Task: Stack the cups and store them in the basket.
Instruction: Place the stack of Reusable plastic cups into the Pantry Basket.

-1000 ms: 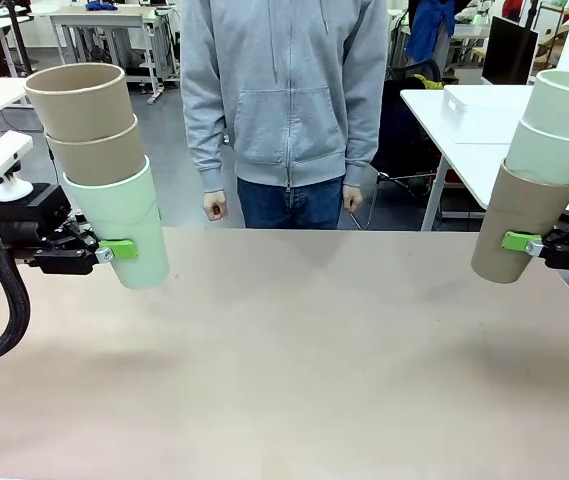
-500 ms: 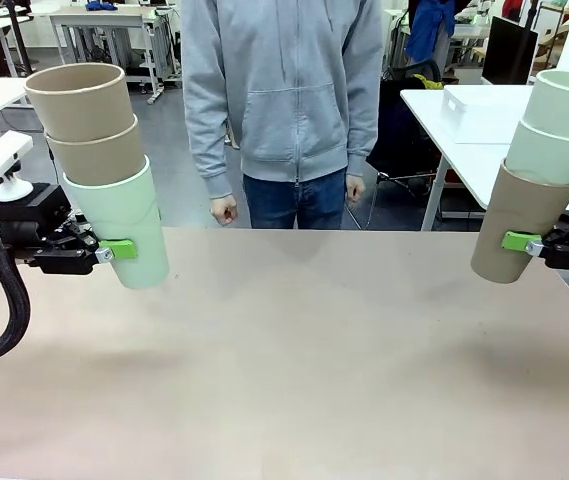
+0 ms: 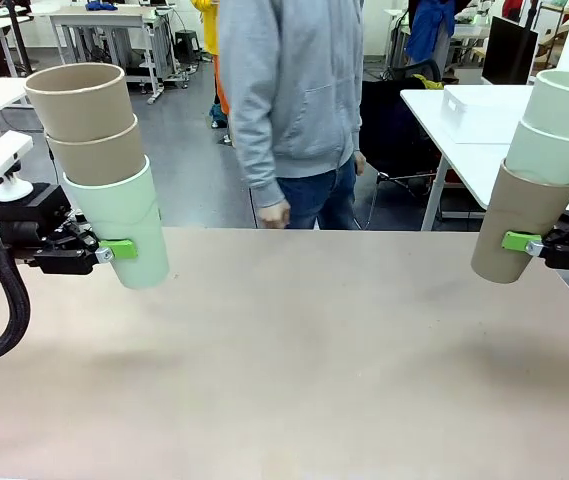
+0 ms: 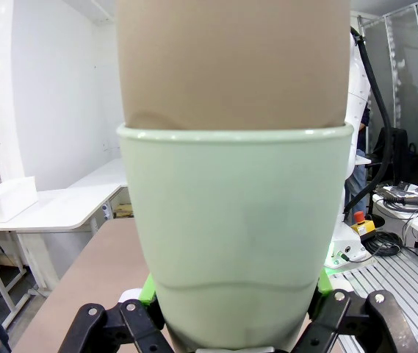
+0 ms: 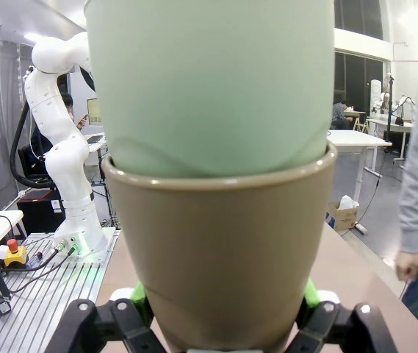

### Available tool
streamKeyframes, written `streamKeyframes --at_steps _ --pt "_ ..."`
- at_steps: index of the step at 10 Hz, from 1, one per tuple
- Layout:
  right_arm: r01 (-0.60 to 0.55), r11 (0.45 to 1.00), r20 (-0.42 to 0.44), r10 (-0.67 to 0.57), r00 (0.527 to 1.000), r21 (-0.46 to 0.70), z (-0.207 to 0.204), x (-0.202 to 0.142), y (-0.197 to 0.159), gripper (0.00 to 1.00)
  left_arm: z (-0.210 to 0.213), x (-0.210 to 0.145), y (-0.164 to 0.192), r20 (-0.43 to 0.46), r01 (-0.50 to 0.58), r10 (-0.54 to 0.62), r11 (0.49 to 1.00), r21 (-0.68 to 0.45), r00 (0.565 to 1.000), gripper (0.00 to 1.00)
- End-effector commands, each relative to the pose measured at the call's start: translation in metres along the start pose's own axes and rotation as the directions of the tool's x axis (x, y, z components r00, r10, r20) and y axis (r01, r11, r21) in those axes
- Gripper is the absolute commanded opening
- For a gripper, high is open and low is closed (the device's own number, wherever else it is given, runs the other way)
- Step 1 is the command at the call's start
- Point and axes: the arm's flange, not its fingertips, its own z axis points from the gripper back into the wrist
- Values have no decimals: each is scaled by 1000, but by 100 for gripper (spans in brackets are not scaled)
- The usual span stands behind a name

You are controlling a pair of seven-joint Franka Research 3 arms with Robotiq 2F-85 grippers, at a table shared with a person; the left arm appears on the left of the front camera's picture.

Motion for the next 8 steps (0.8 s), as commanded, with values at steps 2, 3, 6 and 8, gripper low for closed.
streamKeyframes --at_steps 2,3,6,8 --pt "-16 1000 3 16 1000 -1 1 4 1 84 -1 3 0 7 12 -12 1000 -5 1000 85" --pt "-16 1000 3 16 1000 -1 1 4 1 84 -1 3 0 7 12 -12 1000 -5 1000 85" --pt "-16 1000 3 16 1000 -1 1 4 1 84 -1 3 0 7 12 -12 1000 -5 1000 85" --pt "-16 1000 3 16 1000 -1 1 4 1 84 -1 3 0 7 12 -12 1000 -5 1000 85"
